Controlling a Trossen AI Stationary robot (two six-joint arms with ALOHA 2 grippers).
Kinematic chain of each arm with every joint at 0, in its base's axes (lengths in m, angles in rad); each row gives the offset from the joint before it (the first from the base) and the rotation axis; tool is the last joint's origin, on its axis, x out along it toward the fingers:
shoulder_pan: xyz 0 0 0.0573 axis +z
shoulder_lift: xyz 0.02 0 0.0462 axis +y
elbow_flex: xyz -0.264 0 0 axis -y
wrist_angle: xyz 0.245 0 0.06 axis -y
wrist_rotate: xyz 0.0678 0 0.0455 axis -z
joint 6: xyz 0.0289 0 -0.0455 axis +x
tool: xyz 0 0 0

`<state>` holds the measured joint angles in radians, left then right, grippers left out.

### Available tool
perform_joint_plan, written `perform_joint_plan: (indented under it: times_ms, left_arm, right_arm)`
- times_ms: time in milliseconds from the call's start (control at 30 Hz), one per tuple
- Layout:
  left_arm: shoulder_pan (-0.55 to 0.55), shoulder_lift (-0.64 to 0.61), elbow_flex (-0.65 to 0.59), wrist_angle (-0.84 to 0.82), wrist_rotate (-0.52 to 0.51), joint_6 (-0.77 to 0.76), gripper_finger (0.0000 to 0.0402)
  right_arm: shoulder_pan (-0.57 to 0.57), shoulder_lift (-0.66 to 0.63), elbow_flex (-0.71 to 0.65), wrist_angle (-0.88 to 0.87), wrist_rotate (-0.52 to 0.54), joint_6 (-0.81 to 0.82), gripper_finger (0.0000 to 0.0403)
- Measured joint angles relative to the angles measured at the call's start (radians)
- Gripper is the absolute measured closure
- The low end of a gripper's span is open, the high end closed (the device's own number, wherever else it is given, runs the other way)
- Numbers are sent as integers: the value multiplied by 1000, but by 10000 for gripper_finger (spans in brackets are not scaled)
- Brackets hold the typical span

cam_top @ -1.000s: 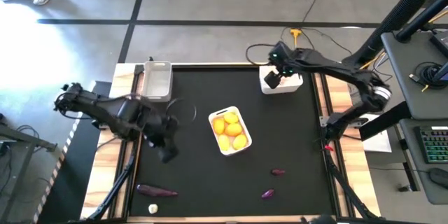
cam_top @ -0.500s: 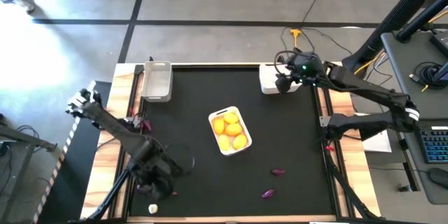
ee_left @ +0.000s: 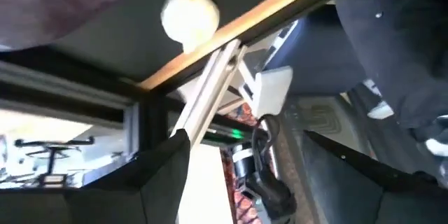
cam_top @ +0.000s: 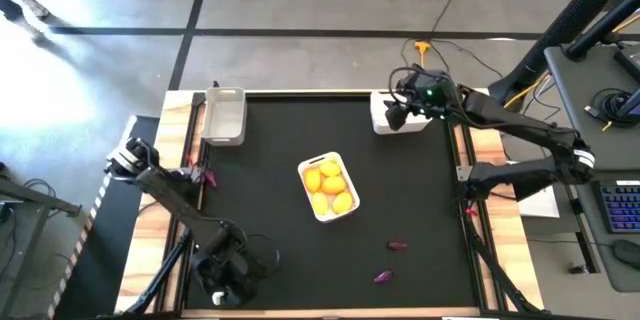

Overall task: Sort produce into baskets
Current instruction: Put the garlic into the top white bin

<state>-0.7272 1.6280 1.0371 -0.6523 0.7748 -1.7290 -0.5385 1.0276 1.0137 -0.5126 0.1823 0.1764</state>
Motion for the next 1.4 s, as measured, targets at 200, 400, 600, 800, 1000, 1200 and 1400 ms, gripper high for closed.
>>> perform_joint_plan:
  times_ms: [200,400,600,800,1000,1200,1400]
  left_arm:
    - [-38,53,-104,164,-51,-145,147]
    - [-45,106,-135,167,-57,-161,149]
    - [-45,152,-137,264,-87,-145,180]
    - [-49,128,-194,342,-69,-241,231]
    - [-54,117,-202,349,-66,-254,273]
    - [-66,114,-202,354,-49,-253,307]
    - [-69,114,-202,364,-51,-252,352]
  right_arm:
    - [2,64,66,-6,-7,-5,158]
    - [4,120,124,-7,-10,-13,161]
    - [4,157,157,-11,-10,-20,159]
    - [4,174,157,-5,-8,-21,161]
    - [4,190,156,-5,-7,-33,163]
    - [4,201,156,-5,-7,-29,167]
    - [4,207,156,-6,-7,-12,168]
